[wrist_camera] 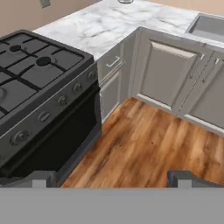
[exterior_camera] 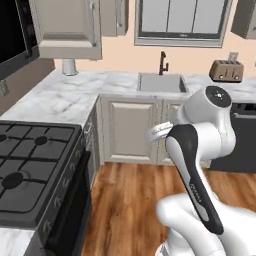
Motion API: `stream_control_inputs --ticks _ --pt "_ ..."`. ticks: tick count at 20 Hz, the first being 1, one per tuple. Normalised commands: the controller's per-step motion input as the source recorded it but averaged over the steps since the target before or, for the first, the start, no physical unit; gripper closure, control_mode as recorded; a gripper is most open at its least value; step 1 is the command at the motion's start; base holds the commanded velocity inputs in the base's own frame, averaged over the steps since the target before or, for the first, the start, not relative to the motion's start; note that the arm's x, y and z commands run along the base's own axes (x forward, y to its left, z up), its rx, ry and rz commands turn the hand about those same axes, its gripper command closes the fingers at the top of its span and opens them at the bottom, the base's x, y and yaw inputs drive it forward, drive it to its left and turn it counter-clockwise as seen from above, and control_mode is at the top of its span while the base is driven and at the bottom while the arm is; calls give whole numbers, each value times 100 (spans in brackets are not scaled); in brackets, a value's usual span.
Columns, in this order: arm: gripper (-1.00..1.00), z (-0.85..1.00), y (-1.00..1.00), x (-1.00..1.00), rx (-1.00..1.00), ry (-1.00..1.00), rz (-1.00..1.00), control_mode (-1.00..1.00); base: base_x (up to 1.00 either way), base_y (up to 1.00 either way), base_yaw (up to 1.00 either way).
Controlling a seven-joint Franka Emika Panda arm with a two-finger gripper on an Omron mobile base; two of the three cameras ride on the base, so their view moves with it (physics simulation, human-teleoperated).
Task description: Take the smaller bowl and place it next to the appetizer plate on the dining counter , and place the larger bowl next to the plate with cooked food.
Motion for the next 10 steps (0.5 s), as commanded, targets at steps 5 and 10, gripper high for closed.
stream_control_inputs --ticks 5,10 --pt "-100 0 0 0 0 0 0 100 46 -49 37" --pt "-100 0 0 0 0 0 0 100 39 -63 33"
